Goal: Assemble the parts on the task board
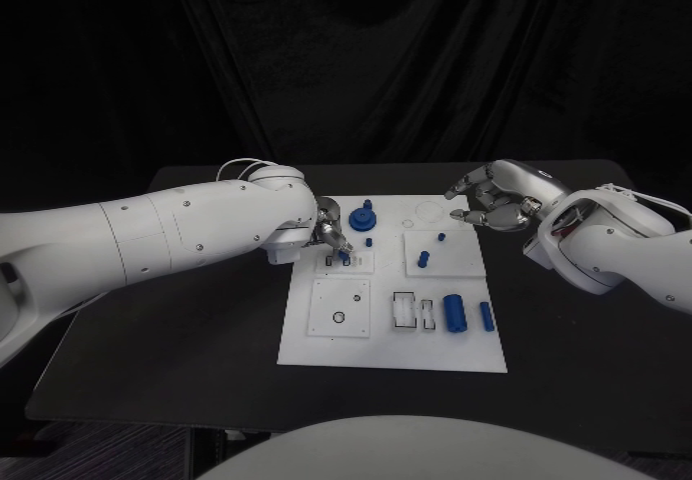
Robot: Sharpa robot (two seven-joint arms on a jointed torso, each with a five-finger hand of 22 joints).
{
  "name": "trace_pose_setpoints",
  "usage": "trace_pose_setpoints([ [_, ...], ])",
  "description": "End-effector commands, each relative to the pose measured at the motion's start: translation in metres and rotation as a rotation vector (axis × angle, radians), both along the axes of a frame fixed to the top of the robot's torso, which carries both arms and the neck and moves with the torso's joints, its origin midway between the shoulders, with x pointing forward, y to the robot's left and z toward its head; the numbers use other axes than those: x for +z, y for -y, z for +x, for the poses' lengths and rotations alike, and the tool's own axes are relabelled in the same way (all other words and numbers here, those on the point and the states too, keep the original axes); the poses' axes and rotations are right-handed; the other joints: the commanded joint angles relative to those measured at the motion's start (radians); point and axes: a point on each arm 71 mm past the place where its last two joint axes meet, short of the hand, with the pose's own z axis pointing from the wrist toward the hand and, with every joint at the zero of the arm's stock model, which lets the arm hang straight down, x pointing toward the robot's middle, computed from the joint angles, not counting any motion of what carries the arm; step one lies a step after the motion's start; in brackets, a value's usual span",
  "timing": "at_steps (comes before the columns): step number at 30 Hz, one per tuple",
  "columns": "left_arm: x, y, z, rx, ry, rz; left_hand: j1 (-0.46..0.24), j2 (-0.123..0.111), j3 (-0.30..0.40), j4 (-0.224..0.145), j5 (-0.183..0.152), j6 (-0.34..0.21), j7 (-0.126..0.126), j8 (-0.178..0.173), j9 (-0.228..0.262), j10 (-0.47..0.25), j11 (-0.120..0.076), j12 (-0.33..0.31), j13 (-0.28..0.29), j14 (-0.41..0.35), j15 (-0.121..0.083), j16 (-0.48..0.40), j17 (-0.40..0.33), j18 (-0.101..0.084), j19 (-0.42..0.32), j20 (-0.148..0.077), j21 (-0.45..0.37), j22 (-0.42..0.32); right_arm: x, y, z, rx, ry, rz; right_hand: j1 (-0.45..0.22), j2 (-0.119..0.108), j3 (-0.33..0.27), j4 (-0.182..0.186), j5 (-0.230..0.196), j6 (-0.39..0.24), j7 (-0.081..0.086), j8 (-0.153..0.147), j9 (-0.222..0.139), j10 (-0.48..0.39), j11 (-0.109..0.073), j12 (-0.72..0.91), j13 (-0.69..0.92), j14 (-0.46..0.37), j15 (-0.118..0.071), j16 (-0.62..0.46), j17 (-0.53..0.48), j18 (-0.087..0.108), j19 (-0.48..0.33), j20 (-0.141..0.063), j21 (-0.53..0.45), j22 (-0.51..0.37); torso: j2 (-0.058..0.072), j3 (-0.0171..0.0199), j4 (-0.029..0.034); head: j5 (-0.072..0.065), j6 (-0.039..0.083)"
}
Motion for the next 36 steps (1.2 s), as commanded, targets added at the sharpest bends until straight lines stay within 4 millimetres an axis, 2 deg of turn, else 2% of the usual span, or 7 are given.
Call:
trace_pose_setpoints([
  [1, -0.002, -0.001, 0.000, 0.014, 0.007, -0.006, -0.011, 0.000, 0.035, -0.028, -0.007, 0.003, -0.001, -0.005, 0.001, 0.104, -0.005, 0.004, 0.263, 0.108, -0.007, -0.004, 0.263, -0.006, 0.105, -0.009, -0.003, 0.263, -0.001, 0.000, 0.000, -0.003, -0.001, -0.005, 0.002, 0.009, 0.004, -0.001, 0.006, 0.004, 0.001, 0.003, -0.001, -0.008, 0.002, -0.005, 0.159, 0.038, 0.006, -0.006, 0.079, 0.004, -0.003, 0.006, -0.004, 0.094, 0.001, 0.0006, 0.0004, 0.000, 0.000],
  [13, -0.012, -0.001, -0.005, 0.017, -0.011, -0.005, -0.021, -0.001, 0.043, -0.027, -0.013, 0.004, 0.001, -0.015, -0.001, 0.104, -0.005, 0.004, 0.263, 0.108, -0.007, -0.004, 0.263, -0.006, 0.105, -0.009, -0.003, 0.263, -0.002, 0.001, 0.000, -0.005, 0.002, -0.004, 0.003, 0.010, 0.005, -0.002, 0.007, 0.004, 0.001, 0.002, -0.002, -0.010, 0.002, -0.007, 0.157, 0.038, 0.006, -0.005, 0.079, 0.004, -0.003, 0.006, -0.004, 0.094, 0.000, 0.0010, -0.0037, 0.005, 0.000],
  [36, -0.017, -0.002, -0.009, 0.017, -0.021, -0.008, -0.033, -0.001, 0.051, -0.026, -0.027, 0.010, 0.001, -0.025, -0.002, 0.104, -0.004, 0.004, 0.263, 0.108, -0.007, -0.004, 0.263, -0.006, 0.105, -0.009, -0.003, 0.263, -0.003, 0.003, 0.000, -0.013, -0.007, -0.009, 0.005, 0.010, 0.006, -0.003, 0.009, 0.005, 0.002, 0.002, -0.003, -0.015, 0.003, -0.010, 0.153, 0.037, 0.007, -0.007, 0.078, 0.005, -0.003, 0.007, -0.005, 0.094, 0.000, 0.0002, -0.0030, 0.008, 0.000],
])
